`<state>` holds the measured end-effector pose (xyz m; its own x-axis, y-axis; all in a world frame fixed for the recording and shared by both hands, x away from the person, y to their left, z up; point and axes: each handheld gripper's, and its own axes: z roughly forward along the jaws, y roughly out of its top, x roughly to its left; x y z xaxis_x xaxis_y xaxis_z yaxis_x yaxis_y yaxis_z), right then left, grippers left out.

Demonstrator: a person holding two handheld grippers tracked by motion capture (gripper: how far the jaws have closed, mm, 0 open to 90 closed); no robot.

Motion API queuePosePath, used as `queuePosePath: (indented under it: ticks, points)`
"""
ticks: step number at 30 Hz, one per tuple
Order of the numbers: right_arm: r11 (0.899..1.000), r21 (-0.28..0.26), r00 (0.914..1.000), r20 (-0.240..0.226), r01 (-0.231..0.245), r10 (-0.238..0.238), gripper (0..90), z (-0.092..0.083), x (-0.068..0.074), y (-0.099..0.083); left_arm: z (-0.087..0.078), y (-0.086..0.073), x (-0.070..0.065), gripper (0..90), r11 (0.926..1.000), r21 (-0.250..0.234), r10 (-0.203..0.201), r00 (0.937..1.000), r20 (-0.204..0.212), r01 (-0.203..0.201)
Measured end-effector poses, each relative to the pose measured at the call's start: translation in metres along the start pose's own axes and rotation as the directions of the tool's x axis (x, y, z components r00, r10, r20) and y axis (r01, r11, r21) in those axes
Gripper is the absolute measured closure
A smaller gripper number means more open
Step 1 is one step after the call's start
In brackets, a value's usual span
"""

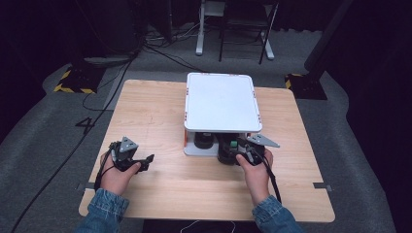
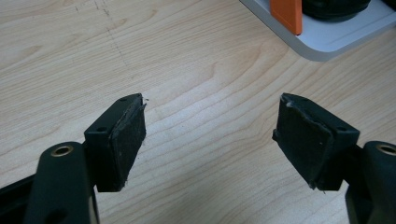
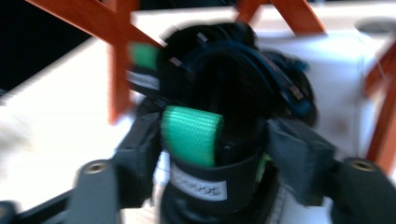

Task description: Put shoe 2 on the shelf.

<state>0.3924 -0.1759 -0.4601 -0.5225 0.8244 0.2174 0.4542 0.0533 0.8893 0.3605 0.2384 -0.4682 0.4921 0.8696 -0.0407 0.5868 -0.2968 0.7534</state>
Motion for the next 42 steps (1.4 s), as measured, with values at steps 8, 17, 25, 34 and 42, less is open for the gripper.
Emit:
queuePosePath:
  ticks: [8, 17, 25, 34, 42]
  points:
    - [0.961, 0.088, 0.9645, -0.059, 0.262, -0.257, 69.5, -0.048, 0.004, -0.013, 0.000, 0.000, -0.002, 25.0, 1.0000, 0.006, 0.004, 1.0000, 0.004, -0.004]
    - [0.928, 0.207, 0.9505, -0.069, 0.311, -0.303, 81.3, -0.038, 0.012, -0.040, -0.002, -0.002, -0.001, 25.0, 0.9999, 0.010, 0.010, 0.9999, 0.003, -0.010]
    - [0.913, 0.201, 0.9350, -0.098, 0.354, -0.341, 90.0, -0.012, 0.014, -0.042, -0.004, -0.008, 0.000, 25.0, 0.9998, 0.021, 0.006, 1.0000, 0.002, -0.006]
    - [0.911, 0.202, 0.9333, -0.073, 0.359, -0.351, 88.7, 0.006, 0.007, -0.035, -0.017, -0.020, 0.004, 25.0, 0.9995, 0.022, -0.021, 0.9993, -0.030, 0.022]
    - [0.918, 0.195, 0.9383, -0.083, 0.346, -0.336, 86.8, 0.022, -0.003, -0.025, -0.027, -0.032, 0.008, 25.0, 0.9986, 0.029, -0.043, 0.9974, -0.059, 0.044]
